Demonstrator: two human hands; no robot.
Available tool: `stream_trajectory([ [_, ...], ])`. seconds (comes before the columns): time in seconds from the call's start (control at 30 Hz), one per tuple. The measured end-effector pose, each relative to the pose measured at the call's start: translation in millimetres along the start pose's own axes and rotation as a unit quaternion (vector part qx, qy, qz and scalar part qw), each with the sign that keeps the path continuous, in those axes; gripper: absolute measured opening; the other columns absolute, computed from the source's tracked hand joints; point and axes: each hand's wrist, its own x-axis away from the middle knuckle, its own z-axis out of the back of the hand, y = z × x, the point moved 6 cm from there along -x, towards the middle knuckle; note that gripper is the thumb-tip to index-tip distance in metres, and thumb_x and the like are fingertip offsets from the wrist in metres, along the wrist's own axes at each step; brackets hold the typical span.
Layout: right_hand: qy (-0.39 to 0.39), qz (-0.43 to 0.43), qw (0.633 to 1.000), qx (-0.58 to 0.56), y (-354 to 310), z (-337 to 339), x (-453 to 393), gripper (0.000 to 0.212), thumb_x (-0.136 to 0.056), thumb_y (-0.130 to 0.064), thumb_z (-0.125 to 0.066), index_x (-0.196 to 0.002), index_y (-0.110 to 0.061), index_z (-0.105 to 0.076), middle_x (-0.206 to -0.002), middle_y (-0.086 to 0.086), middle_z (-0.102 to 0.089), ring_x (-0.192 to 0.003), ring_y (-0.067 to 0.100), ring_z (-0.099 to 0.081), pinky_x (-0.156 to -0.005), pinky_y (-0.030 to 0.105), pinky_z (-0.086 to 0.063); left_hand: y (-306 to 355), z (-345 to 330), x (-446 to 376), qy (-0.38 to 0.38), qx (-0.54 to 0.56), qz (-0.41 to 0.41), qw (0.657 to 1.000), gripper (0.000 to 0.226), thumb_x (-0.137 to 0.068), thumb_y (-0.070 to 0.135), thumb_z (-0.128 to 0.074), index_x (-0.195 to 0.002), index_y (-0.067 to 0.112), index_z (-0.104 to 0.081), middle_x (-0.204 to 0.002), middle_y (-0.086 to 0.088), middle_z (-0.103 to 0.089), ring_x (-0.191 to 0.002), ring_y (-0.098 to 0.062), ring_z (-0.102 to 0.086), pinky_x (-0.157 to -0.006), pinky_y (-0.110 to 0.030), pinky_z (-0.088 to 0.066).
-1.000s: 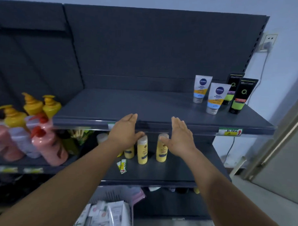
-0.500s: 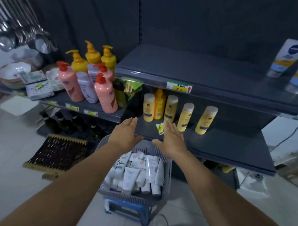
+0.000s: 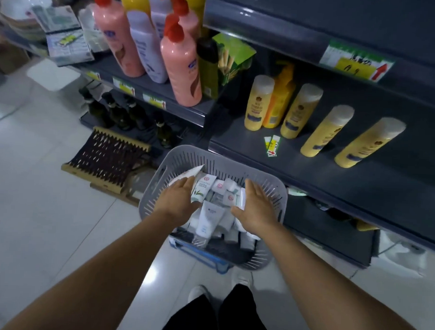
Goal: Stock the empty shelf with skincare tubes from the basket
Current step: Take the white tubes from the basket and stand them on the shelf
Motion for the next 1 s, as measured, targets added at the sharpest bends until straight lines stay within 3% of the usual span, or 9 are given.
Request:
stream_trajectory([
  [0.33, -0.102, 0.006, 0.995, 0.008, 6, -89, -61, 0.091, -0.089, -0.036, -0.063, -0.154, -0.018, 0.000, -0.162, 0.004, -0.004, -0.149, 0.023, -0.007, -0.119, 0.041, -0.012, -24, -71, -51, -0.055, 0.004, 0.042, 0.998, 0.070, -0.093, 0.035, -0.053, -0.151, 0.016, -0.018, -0.156, -0.007, -0.027, -0.141, -0.027, -0.031, -0.115, -0.044, -0.028],
  [0.47, -0.110, 0.009, 0.994, 0.008, 9, -109, -77, 0.092, -0.087, -0.036, -0.065, -0.154, -0.019, -0.004, -0.162, 0.004, -0.008, -0.148, 0.024, -0.011, -0.120, 0.042, -0.016, -25, -77, -64, 0.022, -0.051, 0.026, 0.998, 0.060, -0.095, 0.031, -0.050, -0.147, 0.016, -0.025, -0.149, -0.009, -0.032, -0.135, -0.027, -0.032, -0.111, -0.039, -0.031],
  [0.57, -0.114, 0.027, 0.993, 0.002, 3, -115, -88, 0.087, -0.089, -0.035, -0.063, -0.154, -0.019, -0.006, -0.161, 0.005, -0.013, -0.147, 0.024, -0.016, -0.119, 0.041, -0.020, -29, -72, -72, 0.075, -0.111, 0.023, 0.991, 0.062, -0.097, 0.028, -0.044, -0.150, 0.014, -0.015, -0.152, -0.013, -0.018, -0.140, -0.031, -0.020, -0.116, -0.040, -0.018],
  [0.67, -0.105, 0.038, 0.994, -0.015, -6, -116, -101, 0.079, -0.090, -0.031, -0.062, -0.151, -0.022, -0.013, -0.154, 0.004, -0.030, -0.139, 0.026, -0.030, -0.112, 0.041, -0.030, -43, -75, -87, 0.041, -0.093, 0.070, 0.992, 0.069, -0.097, 0.017, -0.041, -0.152, 0.012, 0.002, -0.159, -0.014, 0.001, -0.147, -0.032, 0.001, -0.119, -0.042, -0.001],
  [0.83, -0.098, 0.027, 0.994, -0.030, -15, -118, -116, 0.063, -0.092, -0.030, -0.059, -0.144, -0.022, -0.025, -0.141, 0.003, -0.046, -0.125, 0.025, -0.046, -0.096, 0.039, -0.044, -42, -78, -88, 0.063, -0.066, 0.074, 0.993, 0.069, -0.095, 0.030, -0.049, -0.150, 0.011, -0.011, -0.144, -0.011, -0.027, -0.133, -0.030, -0.027, -0.112, -0.040, -0.026],
  [1.0, -0.136, 0.007, 0.990, -0.020, -11, -131, -118, 0.058, -0.089, -0.031, -0.062, -0.139, -0.026, -0.033, -0.138, 0.007, -0.050, -0.116, 0.028, -0.055, -0.091, 0.038, -0.049, -45, -74, -93, 0.070, -0.061, 0.070, 0.993, 0.056, -0.089, 0.012, -0.050, -0.141, 0.012, -0.029, -0.134, -0.014, -0.035, -0.123, -0.030, -0.034, -0.104, -0.038, -0.034],
])
